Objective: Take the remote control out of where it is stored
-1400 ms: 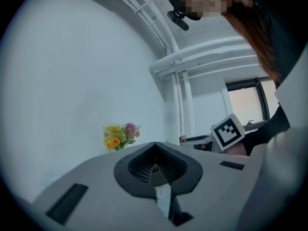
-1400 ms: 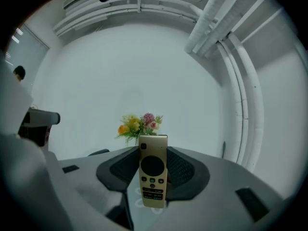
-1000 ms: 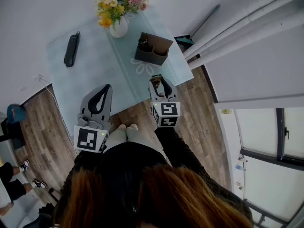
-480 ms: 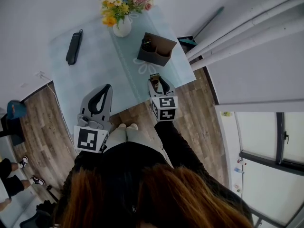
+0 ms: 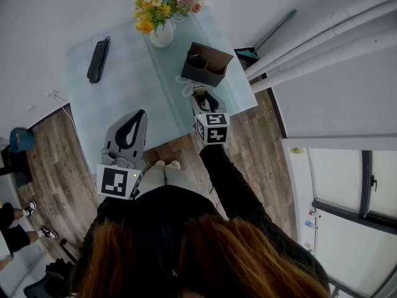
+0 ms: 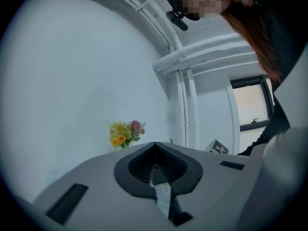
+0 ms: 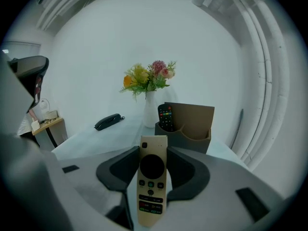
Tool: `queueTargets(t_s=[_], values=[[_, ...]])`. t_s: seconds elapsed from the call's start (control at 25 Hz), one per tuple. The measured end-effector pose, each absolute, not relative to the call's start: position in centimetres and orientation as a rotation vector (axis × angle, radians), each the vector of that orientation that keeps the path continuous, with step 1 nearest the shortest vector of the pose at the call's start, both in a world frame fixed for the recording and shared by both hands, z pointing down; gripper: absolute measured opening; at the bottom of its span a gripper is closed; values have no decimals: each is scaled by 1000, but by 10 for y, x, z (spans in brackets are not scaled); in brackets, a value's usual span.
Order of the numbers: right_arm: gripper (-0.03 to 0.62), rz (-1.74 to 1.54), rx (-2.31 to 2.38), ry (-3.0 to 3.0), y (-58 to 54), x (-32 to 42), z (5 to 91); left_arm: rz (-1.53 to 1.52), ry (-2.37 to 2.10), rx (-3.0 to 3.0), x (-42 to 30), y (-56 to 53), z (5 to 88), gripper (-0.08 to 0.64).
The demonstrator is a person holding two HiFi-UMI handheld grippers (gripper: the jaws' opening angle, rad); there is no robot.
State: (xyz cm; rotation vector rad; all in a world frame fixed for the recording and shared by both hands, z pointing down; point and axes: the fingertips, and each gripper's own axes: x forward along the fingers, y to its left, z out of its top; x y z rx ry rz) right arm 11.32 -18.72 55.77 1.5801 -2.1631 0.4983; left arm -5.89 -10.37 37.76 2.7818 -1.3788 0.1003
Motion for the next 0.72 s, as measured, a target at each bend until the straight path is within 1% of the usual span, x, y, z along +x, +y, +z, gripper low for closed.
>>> queueTargets(t_s=[0.72], values=[[189,562,1488,-2122,-229,106,604,117,-1448,2745,-65,-104,380,5]])
